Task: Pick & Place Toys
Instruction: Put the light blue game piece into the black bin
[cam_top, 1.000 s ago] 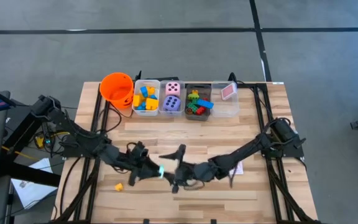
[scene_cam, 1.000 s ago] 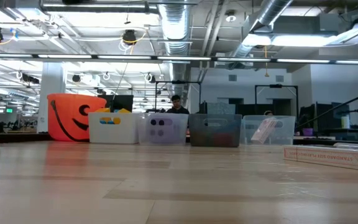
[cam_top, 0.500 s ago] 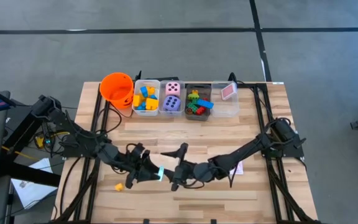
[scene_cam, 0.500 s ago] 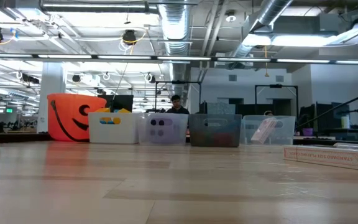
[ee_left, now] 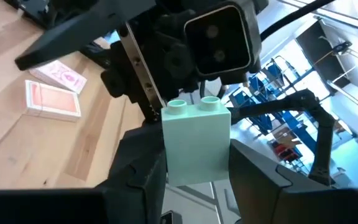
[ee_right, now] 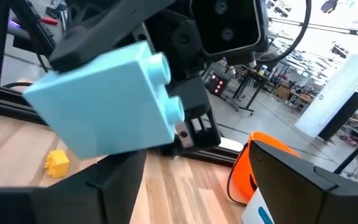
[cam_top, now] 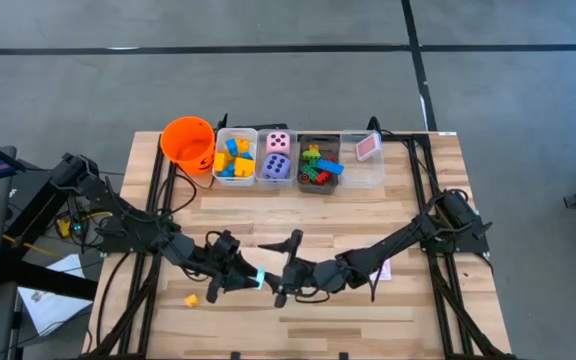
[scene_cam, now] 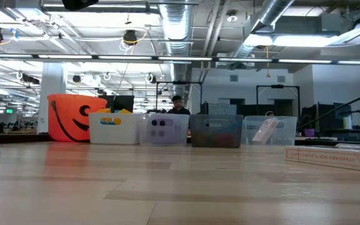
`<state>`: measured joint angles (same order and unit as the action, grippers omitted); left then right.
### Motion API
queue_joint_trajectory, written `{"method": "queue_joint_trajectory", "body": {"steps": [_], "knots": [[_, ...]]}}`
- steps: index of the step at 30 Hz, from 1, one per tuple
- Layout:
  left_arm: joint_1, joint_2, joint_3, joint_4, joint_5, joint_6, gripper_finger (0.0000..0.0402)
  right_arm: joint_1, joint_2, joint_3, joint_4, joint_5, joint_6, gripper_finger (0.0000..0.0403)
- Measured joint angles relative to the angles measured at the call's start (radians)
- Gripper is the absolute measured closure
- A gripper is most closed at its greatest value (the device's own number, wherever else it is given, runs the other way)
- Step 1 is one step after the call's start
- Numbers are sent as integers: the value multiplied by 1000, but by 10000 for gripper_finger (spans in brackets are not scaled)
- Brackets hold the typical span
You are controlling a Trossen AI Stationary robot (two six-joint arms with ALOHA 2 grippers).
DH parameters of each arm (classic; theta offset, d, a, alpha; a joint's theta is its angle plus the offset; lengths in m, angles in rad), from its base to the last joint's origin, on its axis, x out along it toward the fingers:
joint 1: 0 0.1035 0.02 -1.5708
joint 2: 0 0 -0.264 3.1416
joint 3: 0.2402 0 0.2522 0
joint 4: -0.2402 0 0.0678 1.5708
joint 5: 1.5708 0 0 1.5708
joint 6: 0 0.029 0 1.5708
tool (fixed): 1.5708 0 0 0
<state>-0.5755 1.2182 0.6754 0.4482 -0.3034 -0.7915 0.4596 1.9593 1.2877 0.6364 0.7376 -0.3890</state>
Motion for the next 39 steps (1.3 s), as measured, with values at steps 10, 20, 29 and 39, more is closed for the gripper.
{"method": "queue_joint_trajectory", "body": {"steps": [10,20,29,39], "knots": [[36,0,0,3,15,0,261,3,0,0,-4,-2,-4,121],[74,-1,0,7,77,-1,261,4,0,0,-4,-6,-4,121],[106,1,-3,-9,76,0,261,6,-4,3,7,-14,-3,121],[108,0,-2,-18,85,-17,261,8,-4,3,1,-11,-11,121]]}}
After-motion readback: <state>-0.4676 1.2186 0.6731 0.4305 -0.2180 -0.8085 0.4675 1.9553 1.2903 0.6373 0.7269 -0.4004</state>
